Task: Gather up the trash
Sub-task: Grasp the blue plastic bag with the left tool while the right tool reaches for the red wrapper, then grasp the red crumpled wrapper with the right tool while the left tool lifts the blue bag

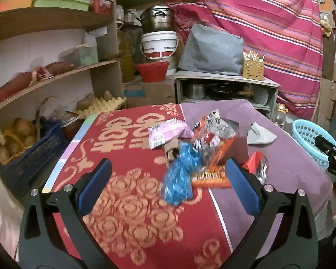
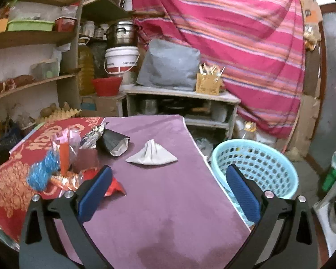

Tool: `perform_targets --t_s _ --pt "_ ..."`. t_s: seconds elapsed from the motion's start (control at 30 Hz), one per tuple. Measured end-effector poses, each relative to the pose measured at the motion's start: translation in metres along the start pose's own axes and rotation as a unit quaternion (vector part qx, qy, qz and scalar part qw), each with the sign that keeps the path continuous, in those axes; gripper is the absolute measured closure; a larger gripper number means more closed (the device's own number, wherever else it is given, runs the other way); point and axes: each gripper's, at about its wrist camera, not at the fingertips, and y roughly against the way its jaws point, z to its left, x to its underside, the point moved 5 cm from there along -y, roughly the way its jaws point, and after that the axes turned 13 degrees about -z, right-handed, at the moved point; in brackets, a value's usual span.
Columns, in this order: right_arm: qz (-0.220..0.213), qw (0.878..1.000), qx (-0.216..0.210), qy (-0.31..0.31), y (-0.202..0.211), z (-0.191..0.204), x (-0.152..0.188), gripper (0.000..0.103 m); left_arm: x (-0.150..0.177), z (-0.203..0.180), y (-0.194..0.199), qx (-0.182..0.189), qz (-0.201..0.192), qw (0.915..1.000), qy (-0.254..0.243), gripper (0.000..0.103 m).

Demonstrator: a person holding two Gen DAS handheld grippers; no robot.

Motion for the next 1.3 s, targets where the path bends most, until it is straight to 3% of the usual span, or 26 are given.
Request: perform_targets --t_s 0.13,0.27,0.4,0.57,0.63,0.77,0.9,1.07,1.3 --pt "0.005 0.999 -0.008 0.040 -0.019 0.020 -0.005 0.004 -0.003 0.000 -0.034 0.013 0.017 0.9997 -0.011 0.005" --pt "0.019 0.999 -0.015 0.048 -0.034 0.033 0.008 0.004 0.017 0.001 -0.062 0.027 0.050 0.9984 -0.009 0.005" --pt "0.048 0.998 -0.011 0.033 -0.047 0.033 0.027 0.004 0.041 0.002 -0.082 0.032 0.087 0.9954 -0.022 0.005" --pt "0.045 0.999 -0.009 0.002 -0.049 0.032 0.026 0.004 0.049 -0.001 -0.097 0.045 0.099 0.9937 -0.028 0.005" --pt "0.045 0.999 -0.018 -0.004 -0.049 0.038 0.027 0.004 0.050 -0.004 -0.102 0.055 0.106 0.9924 -0.026 0.012" --pt "0.043 0.999 -0.027 -0.001 -0.048 0.052 0.025 0.004 0.056 -0.009 -0.111 0.087 0.134 0.9870 -0.015 0.053" --pt "0.047 0.998 -0.039 0.004 -0.049 0.073 0.026 0.004 0.060 -0.010 -0.111 0.100 0.142 0.9847 -0.009 0.084" --pt "0.035 0.998 -0.038 0.035 -0.045 0.095 0.027 0.004 0.053 -0.002 -0.098 0.104 0.124 0.9868 0.000 0.089" --pt "0.074 0.994 -0.028 0.072 -0.058 0.113 0.048 0.004 0.047 0.019 -0.082 0.085 0.108 0.9904 0.019 0.090"
